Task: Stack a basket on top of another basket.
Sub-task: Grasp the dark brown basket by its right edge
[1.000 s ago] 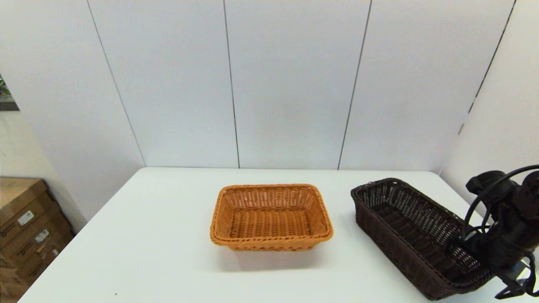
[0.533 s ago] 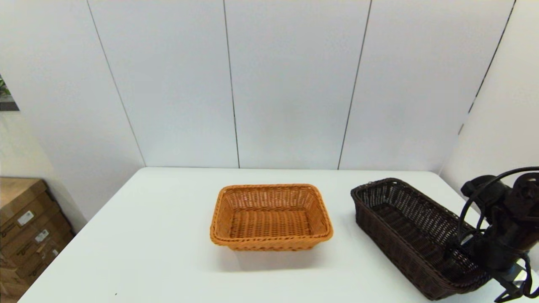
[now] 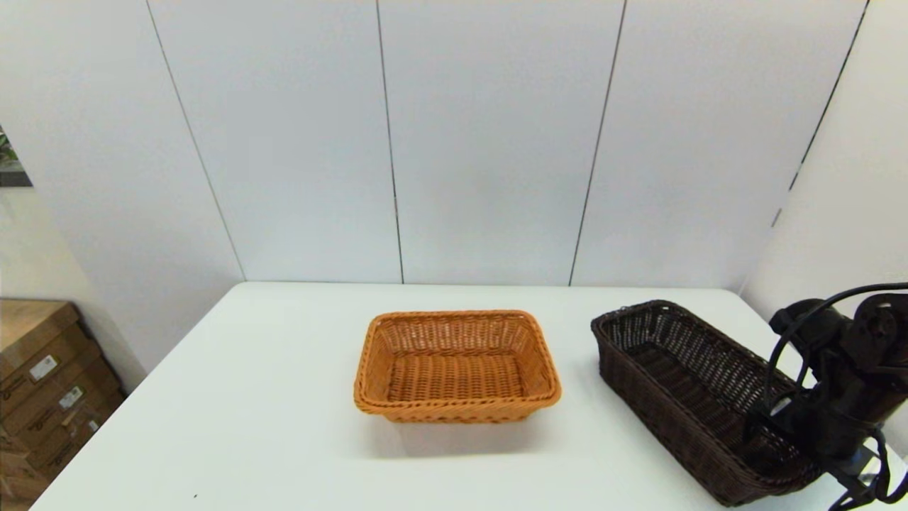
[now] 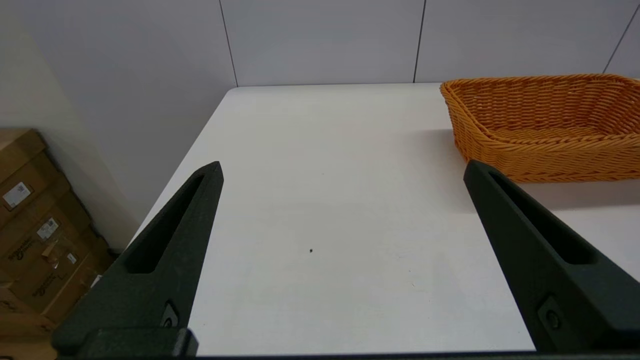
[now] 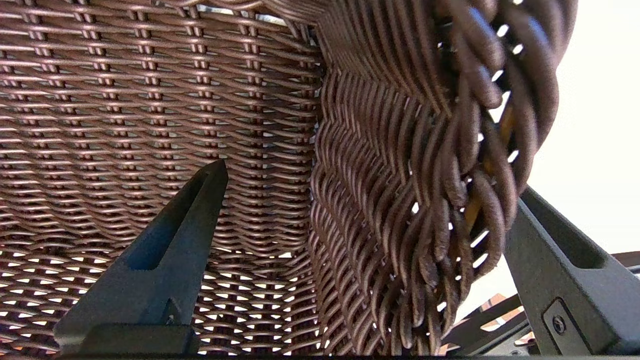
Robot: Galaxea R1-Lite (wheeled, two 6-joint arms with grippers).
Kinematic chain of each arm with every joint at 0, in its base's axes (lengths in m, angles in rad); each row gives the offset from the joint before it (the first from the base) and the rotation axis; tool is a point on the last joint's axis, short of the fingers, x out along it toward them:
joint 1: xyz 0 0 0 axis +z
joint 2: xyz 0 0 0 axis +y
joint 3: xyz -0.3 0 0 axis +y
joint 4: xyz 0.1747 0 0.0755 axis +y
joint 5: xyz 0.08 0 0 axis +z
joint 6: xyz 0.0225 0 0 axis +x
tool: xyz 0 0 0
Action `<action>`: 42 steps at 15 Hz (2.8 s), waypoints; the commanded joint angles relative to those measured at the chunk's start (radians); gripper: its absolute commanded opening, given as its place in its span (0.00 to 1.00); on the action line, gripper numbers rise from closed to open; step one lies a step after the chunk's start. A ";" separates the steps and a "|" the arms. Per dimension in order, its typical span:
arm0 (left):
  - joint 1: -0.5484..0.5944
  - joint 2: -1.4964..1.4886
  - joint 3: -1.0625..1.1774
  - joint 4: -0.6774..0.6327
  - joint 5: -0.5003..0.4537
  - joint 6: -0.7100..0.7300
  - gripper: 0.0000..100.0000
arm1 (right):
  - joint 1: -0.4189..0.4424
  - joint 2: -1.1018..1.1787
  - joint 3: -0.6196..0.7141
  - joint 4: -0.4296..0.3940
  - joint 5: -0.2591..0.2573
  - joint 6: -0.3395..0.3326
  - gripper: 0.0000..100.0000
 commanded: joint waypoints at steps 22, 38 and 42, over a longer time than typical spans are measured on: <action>0.000 -0.002 0.002 0.000 0.000 0.000 1.00 | 0.001 0.062 -0.048 0.006 0.008 0.015 0.00; 0.000 -0.002 0.002 0.000 0.000 0.000 1.00 | -0.014 -0.040 -0.050 0.047 0.009 0.018 0.00; 0.000 -0.002 0.002 0.000 0.000 0.000 1.00 | -0.014 -0.127 -0.059 0.047 0.011 0.016 0.00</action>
